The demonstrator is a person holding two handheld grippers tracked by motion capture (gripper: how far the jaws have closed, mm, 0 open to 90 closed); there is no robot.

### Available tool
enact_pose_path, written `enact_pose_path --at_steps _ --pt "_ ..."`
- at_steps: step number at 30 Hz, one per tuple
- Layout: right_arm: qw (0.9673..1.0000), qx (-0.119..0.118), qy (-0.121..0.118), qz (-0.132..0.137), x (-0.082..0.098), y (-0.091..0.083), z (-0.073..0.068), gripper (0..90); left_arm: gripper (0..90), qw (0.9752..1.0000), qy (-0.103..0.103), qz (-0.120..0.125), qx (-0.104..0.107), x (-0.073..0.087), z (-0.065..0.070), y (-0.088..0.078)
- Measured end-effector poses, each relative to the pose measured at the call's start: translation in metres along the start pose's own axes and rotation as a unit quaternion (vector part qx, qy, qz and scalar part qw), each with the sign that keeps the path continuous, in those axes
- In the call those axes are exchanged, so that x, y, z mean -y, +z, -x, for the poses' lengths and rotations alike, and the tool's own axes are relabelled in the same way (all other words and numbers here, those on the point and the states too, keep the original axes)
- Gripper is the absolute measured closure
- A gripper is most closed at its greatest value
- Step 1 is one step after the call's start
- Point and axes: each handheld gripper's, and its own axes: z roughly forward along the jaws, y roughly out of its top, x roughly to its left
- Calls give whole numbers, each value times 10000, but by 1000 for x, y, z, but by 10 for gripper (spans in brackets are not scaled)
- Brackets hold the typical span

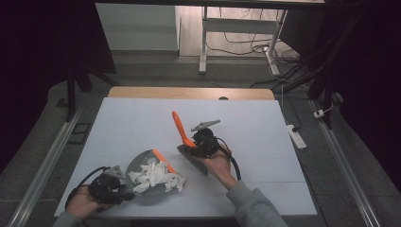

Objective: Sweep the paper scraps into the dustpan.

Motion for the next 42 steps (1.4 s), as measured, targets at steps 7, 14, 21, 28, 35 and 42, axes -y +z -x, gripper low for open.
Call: enact_pose_path --at_steps 7,14,21,28,35,42 --pt "9999 -109 5 -59 2 16 -8 705 616 10000 0 -25 10 -3 1 3" --pt "9995 -310 -20 -80 -1 32 -30 705 616 10000 0 -35 21 -4 3 4" --pt "9976 -666 -164 -32 -14 47 -60 705 616 10000 16 -44 17 -6 5 5" --pt "9940 -1032 -132 326 -30 42 -71 705 616 10000 21 -25 59 -4 4 6" --pt "9956 -718 -204 568 -39 12 -53 705 616 10000 31 -35 61 -4 4 6" --pt "9970 -438 -191 603 -40 -2 -28 704 616 10000 31 -34 41 -4 4 5"
